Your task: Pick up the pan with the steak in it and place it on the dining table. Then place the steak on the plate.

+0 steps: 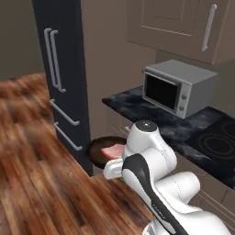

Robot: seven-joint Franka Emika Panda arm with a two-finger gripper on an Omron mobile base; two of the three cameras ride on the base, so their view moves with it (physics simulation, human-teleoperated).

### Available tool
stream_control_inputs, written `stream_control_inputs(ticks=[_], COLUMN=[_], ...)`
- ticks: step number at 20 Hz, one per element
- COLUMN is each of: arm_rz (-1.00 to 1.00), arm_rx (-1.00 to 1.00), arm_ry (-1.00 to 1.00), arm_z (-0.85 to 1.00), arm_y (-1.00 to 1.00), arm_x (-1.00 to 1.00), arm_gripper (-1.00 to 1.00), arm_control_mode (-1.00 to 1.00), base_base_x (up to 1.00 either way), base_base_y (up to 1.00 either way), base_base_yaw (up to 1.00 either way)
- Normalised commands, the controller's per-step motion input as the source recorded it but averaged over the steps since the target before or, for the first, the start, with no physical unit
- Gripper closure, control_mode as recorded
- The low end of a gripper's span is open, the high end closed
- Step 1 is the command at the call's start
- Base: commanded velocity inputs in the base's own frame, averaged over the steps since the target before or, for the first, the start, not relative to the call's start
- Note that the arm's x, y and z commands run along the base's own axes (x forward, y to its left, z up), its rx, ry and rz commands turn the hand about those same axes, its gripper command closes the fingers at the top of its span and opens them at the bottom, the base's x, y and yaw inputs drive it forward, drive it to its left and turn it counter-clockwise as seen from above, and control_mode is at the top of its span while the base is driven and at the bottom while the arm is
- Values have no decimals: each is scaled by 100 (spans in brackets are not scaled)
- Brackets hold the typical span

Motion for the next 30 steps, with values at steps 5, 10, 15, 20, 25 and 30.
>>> stream_control_inputs(ticks=[5,10,15,20,25,30], arm_rz=[0,0,0,0,0,0], arm_rx=[0,0,0,0,0,0], arm_ry=[0,0,0,0,0,0], arm_z=[0,0,0,0,0,0], arm_y=[0,0,0,0,0,0], arm_x=[0,0,0,0,0,0], arm_gripper=[100,100,100,100,100,100], arm_control_mode=[100,100,100,100,100,100], base_base_x=[-31,-29,-7,-2,20,94], base_base_y=[0,0,35,56,9,10], base_base_yaw=[43,25,1,0,0,0])
